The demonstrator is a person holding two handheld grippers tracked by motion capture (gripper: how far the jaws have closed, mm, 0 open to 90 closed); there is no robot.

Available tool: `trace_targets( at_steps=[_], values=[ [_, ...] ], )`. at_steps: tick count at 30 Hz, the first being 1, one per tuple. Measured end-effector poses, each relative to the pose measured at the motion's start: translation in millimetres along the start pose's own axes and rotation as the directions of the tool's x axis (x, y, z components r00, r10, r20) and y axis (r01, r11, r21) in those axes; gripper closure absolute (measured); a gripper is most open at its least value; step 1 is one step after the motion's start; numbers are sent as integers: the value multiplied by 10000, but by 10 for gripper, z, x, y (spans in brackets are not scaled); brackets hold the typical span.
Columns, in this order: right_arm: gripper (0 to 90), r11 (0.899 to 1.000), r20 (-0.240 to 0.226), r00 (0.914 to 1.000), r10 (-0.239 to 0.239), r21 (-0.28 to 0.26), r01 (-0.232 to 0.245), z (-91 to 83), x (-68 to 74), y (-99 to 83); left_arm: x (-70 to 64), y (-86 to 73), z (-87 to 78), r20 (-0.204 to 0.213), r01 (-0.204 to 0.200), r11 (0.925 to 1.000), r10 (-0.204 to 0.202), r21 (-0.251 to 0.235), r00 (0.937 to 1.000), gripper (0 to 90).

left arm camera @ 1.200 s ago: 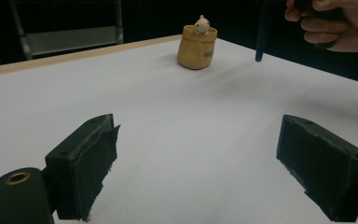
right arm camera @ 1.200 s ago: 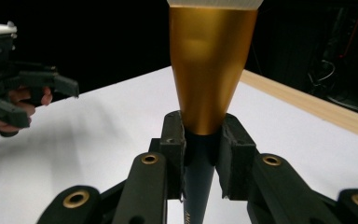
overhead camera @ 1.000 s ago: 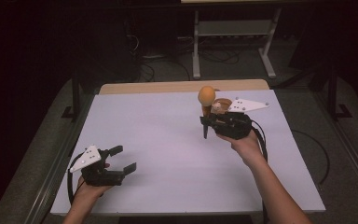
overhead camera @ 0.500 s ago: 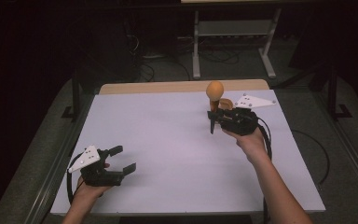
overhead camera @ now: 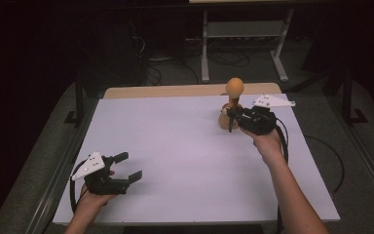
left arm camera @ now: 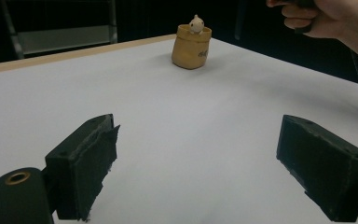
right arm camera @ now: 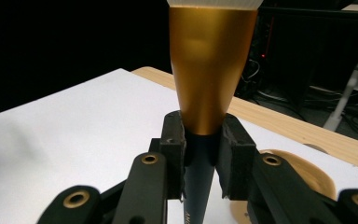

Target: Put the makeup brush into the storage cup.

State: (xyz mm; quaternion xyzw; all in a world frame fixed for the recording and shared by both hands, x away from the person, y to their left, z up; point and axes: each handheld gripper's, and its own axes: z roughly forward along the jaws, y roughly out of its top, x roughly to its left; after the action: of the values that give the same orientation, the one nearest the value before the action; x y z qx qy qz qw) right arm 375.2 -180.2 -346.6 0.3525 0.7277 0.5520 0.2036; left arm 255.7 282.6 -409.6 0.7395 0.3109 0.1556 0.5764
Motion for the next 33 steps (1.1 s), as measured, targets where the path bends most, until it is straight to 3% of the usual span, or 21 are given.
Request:
trace_targets(
  at_steps=[13, 22, 33],
  values=[
    [731, 9997, 762, 9968, 250, -74, -245, 168, -152, 3, 5, 4, -11, 26, 125, 9999, -125, -82, 9999, 116],
    [731, 9995, 1652, 9859, 271, -230, -236, 181, -303, 63, 0, 9, -8, 36, 86, 9999, -85, -83, 10000, 116],
    [731, 9984, 2089, 9773, 343, -509, -241, 255, -424, 156, -11, 5, -15, 42, 129, 9998, -128, -118, 9999, 116]
  ],
)
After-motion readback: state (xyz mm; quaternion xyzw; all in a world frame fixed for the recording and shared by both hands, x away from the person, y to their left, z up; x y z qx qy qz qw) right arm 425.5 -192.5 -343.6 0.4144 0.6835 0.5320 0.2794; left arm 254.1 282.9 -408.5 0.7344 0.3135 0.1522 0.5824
